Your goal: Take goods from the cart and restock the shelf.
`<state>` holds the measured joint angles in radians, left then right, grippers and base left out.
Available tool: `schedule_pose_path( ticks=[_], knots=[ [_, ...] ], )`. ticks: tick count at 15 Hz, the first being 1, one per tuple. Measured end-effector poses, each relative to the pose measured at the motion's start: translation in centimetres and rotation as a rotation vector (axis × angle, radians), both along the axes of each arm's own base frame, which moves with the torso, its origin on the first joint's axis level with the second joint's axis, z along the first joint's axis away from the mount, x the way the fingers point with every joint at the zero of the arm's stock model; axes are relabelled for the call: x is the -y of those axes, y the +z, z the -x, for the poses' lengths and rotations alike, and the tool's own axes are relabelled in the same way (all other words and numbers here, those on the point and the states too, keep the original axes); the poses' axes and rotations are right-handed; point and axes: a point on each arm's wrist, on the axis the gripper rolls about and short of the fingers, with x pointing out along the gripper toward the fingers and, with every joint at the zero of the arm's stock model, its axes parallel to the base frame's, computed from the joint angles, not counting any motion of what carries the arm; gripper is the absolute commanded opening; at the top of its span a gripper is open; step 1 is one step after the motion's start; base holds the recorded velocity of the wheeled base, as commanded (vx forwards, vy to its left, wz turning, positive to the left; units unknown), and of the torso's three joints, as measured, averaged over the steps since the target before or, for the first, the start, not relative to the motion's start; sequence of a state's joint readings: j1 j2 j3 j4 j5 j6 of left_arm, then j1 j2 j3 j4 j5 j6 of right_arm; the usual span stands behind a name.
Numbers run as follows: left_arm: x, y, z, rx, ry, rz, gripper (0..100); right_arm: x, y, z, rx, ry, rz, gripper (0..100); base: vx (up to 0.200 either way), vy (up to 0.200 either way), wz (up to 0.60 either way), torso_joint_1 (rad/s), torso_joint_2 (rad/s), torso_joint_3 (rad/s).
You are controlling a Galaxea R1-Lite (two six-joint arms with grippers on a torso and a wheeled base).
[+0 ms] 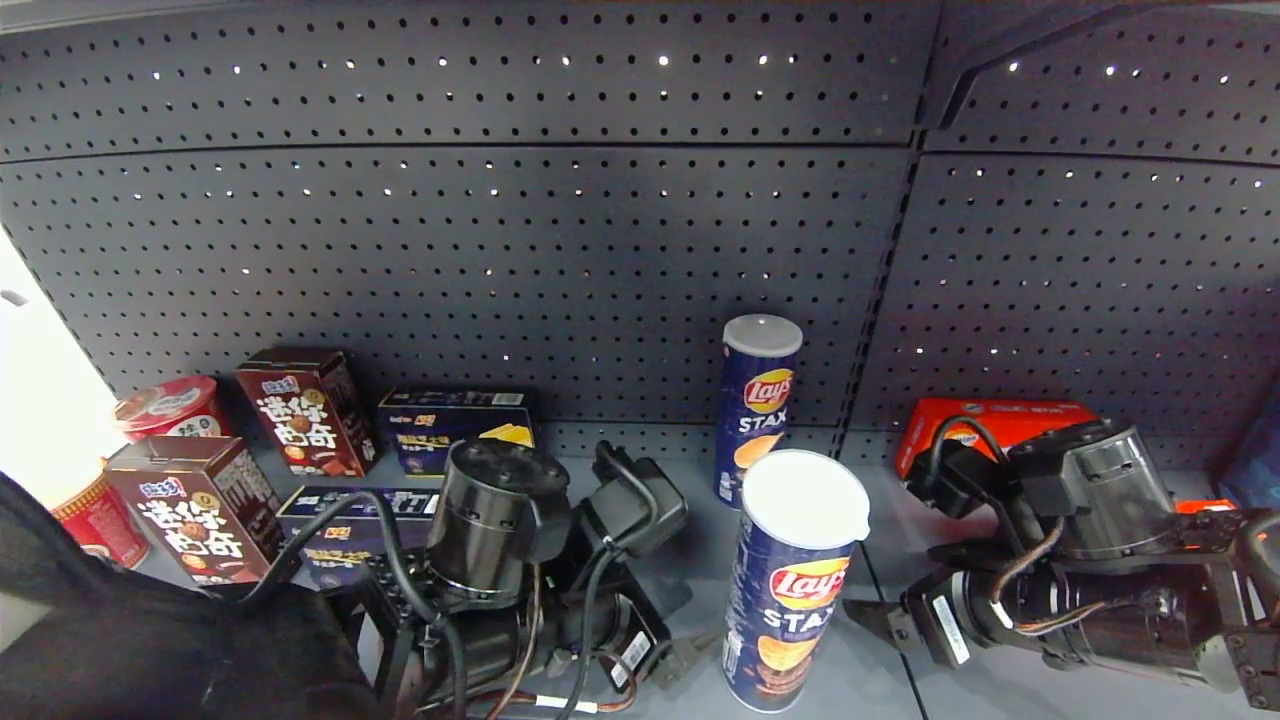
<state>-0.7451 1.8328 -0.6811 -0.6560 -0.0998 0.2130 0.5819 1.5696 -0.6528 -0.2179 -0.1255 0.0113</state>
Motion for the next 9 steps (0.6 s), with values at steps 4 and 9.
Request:
schedule_pose_path(
  ticks=[4,9],
  knots=[
    [0.4,-0.4,-0.8,-0.005,0.009,-0.005,100,0.0,-0.1,0.0,-0.001,0.005,-0.003,100,0.000,0.000,0.00,0.000,0.00,0.000],
    [0.7,-0.7,-1.3,-0.008,0.012,-0.007,100,0.0,-0.2,0.0,-0.004,0.006,-0.002,100,0.000,0.000,0.00,0.000,0.00,0.000]
  ],
)
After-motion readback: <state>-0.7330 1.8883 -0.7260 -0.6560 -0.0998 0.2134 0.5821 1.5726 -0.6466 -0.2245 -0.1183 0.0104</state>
